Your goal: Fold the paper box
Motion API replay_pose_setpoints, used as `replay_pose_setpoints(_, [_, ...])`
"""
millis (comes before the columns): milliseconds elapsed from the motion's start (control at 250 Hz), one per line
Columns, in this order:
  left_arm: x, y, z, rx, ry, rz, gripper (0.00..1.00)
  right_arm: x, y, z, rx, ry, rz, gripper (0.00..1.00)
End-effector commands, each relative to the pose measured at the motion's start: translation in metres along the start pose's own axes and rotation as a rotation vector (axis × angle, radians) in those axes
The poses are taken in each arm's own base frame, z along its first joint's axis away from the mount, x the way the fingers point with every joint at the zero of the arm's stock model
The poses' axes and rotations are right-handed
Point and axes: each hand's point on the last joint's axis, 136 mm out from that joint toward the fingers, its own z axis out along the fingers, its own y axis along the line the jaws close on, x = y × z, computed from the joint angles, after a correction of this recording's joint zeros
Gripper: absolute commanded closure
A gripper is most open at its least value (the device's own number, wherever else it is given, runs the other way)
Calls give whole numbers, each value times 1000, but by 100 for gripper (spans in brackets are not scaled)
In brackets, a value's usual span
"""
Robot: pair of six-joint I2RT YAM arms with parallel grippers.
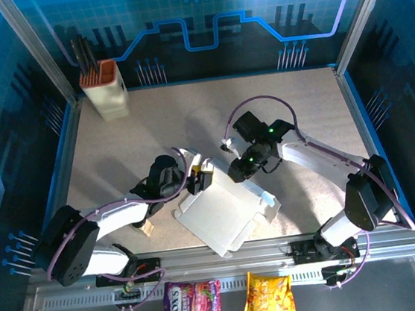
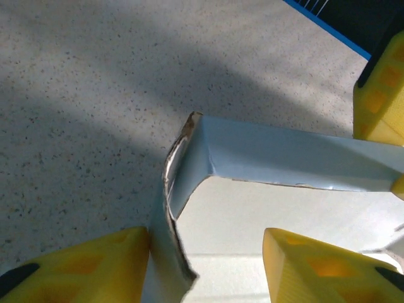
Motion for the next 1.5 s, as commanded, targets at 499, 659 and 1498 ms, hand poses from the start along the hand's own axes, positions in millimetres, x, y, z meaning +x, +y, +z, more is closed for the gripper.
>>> replay_pose_setpoints(499, [-14,-8,24,55,-170,173,59,0,13,1,-19,-14,-15,73])
replay_pose_setpoints(659, [-11,1,28,14,-171,187,56,0,13,1,-17,-13,-13,74])
replay_pose_setpoints(1498, [-17,10,36,-4,-222,253,95,-20,8,-30,63,-90,-5,67])
